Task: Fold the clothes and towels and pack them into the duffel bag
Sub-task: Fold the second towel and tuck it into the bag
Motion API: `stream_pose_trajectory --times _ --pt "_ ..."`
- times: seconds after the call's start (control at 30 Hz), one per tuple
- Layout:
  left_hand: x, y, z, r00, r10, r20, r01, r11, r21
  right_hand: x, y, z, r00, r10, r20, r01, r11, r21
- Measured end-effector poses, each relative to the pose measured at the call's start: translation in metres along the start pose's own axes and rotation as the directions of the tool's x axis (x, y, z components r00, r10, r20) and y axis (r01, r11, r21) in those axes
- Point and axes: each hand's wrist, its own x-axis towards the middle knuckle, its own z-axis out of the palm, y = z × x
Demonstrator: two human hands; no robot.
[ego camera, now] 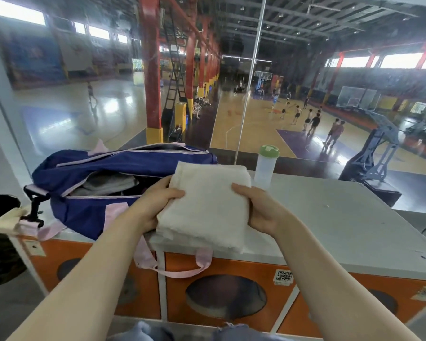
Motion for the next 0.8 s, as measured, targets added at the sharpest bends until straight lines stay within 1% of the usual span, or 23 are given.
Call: stream_pose_trajectory --times 0.03,0.1,0.13,0.2,0.3,0.33,0.4,0.5,0.6,0.67,0.8 --pt "0.0 -0.001 -0.006 0.999 0.004 -0.035 -0.001 0.996 0.086 0.006 0.004 0.006 0.997 -0.046 -0.069 0.036 0.991 -0.131" --pt "0.002 -0.003 -0.013 0.996 0.028 -0.088 -0.009 0.978 0.209 0.015 0.01 0.02 0.964 -0.17 -0.204 0.071 0.905 -0.419" --pt "0.003 -0.005 -0.016 0.993 0.037 -0.112 -0.009 0.971 0.237 0.018 0.013 0.026 0.947 -0.21 -0.243 0.064 0.865 -0.498" --pt "0.004 -0.007 -0.022 0.989 0.016 -0.147 0.022 0.967 0.255 0.024 0.016 0.034 0.935 -0.227 -0.273 0.053 0.85 -0.524" --pt "0.006 -0.006 -0.036 0.989 -0.072 -0.132 0.1 0.971 0.219 0.027 0.017 0.037 0.944 -0.23 -0.238 0.068 0.839 -0.54" --pt "0.006 -0.004 -0.041 0.99 -0.09 -0.107 0.109 0.976 0.187 0.028 0.017 0.037 0.946 -0.244 -0.211 0.09 0.827 -0.554" --pt "0.008 0.0 -0.049 0.994 -0.073 -0.078 0.081 0.992 0.093 0.028 0.015 0.035 0.944 -0.285 -0.166 0.145 0.811 -0.567" --pt "0.018 0.008 -0.057 0.99 -0.016 -0.141 0.004 0.996 -0.084 0.028 0.009 0.031 0.948 -0.293 -0.125 0.177 0.811 -0.557" --pt "0.031 0.018 -0.055 0.983 -0.001 -0.182 -0.05 0.961 -0.272 0.029 0.006 0.031 0.961 -0.268 -0.071 0.173 0.779 -0.603" --pt "0.038 0.027 -0.049 0.989 0.018 -0.149 -0.071 0.932 -0.356 0.032 0.007 0.036 0.966 -0.258 -0.031 0.172 0.723 -0.669" --pt "0.049 0.055 -0.045 0.993 0.076 -0.094 -0.115 0.837 -0.536 0.04 0.009 0.05 0.965 -0.261 0.038 0.184 0.563 -0.806"
